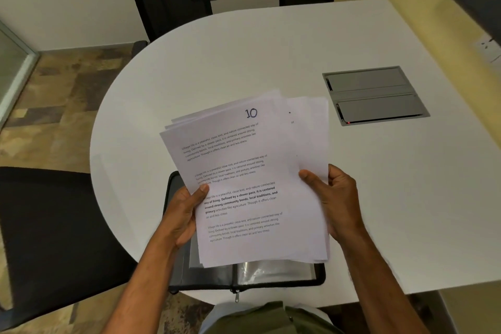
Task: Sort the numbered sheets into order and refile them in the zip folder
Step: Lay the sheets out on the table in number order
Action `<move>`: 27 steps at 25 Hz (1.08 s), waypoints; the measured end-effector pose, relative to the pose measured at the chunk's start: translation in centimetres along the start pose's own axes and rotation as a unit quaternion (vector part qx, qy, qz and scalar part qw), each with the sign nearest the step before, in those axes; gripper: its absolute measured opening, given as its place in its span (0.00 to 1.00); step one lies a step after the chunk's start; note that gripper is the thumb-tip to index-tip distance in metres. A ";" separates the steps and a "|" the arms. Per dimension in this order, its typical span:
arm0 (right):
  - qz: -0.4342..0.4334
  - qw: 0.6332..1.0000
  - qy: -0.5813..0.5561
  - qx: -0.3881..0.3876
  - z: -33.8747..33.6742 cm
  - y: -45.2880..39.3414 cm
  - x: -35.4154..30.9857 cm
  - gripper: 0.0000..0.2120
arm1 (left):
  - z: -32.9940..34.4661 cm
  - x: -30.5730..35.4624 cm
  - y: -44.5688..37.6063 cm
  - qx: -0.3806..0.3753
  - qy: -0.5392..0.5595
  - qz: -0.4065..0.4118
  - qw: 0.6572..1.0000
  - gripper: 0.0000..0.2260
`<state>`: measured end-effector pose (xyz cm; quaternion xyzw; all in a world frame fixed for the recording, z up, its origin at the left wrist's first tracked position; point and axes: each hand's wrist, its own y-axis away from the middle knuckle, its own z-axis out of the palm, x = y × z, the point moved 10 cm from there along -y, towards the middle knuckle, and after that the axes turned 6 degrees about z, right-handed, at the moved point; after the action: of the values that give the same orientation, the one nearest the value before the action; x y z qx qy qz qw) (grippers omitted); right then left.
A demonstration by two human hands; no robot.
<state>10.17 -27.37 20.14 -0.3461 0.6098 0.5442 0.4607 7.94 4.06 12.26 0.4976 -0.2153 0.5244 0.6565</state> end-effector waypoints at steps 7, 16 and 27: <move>-0.007 0.999 0.040 0.011 1.5 1.5 -0.3 0.10 | -1.9 0.0 0.0 -0.027 0.034 -0.024 0.999 0.14; -0.030 0.994 0.107 0.006 3.9 2.9 0.5 0.10 | -4.6 -0.8 0.6 -0.037 0.041 -0.041 0.998 0.15; -0.046 0.994 0.096 -0.028 4.1 3.0 -1.2 0.19 | -3.0 -0.7 3.3 0.004 0.066 0.007 0.998 0.18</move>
<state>8.55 -22.88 22.40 -0.4374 0.6188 0.5039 0.4147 4.04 6.21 11.92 0.4630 -0.1731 0.5610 0.6640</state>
